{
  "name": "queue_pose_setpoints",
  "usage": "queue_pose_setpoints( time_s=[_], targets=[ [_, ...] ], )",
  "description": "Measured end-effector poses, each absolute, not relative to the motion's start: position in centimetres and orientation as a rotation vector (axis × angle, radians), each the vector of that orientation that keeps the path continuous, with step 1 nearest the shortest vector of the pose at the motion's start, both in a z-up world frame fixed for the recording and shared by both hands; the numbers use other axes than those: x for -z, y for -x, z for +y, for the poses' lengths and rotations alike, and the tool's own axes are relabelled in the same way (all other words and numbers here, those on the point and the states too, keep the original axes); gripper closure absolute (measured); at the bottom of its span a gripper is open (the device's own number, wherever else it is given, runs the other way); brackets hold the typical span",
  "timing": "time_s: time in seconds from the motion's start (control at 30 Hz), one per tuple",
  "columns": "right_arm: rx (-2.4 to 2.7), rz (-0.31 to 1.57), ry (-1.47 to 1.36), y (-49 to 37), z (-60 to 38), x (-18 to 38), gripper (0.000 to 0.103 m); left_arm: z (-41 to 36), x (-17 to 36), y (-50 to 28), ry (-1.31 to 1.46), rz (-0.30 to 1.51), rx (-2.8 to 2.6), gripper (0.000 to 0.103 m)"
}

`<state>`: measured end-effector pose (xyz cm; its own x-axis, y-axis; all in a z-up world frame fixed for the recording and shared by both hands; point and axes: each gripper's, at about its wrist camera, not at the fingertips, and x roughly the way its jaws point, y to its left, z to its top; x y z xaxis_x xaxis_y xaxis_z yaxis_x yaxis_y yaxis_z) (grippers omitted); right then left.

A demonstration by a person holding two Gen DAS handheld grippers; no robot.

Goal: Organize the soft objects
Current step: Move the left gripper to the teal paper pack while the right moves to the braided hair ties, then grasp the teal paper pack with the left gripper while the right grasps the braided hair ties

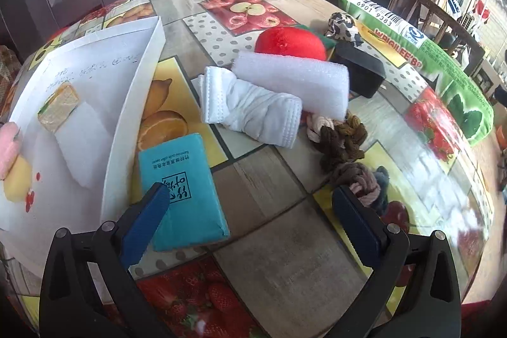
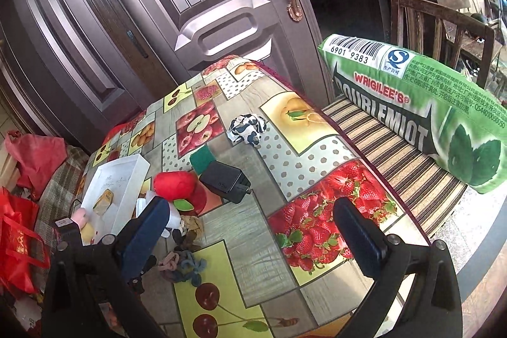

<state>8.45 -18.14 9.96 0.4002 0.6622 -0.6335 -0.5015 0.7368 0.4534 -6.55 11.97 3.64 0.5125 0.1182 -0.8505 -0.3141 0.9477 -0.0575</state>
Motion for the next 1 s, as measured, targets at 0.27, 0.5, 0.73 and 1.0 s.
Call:
queue_pose_setpoints(
  time_s=[0.27, 0.5, 0.73, 1.0],
  targets=[
    [-0.816, 0.888, -0.197, -8.7, -16.9, -10.1, 0.000, 9.2, -6.5, 9.9, 0.266, 0.919, -0.223, 0.000],
    [-0.872, 0.924, -0.159, -8.0, -15.5, -9.1, 0.000, 14.8, -7.0, 9.3, 0.248, 0.934, -0.387, 0.000],
    [-0.841, 0.923, -0.165, -7.9, -16.6, -9.2, 0.000, 13.8, -2.9, 4.9, 0.129, 1.070, -0.397, 0.000],
    [-0.797, 0.926, -0.187, -8.6, -18.1, -9.2, 0.000, 9.2, -0.9, 5.9, 0.149, 1.097, -0.252, 0.000]
  ],
)
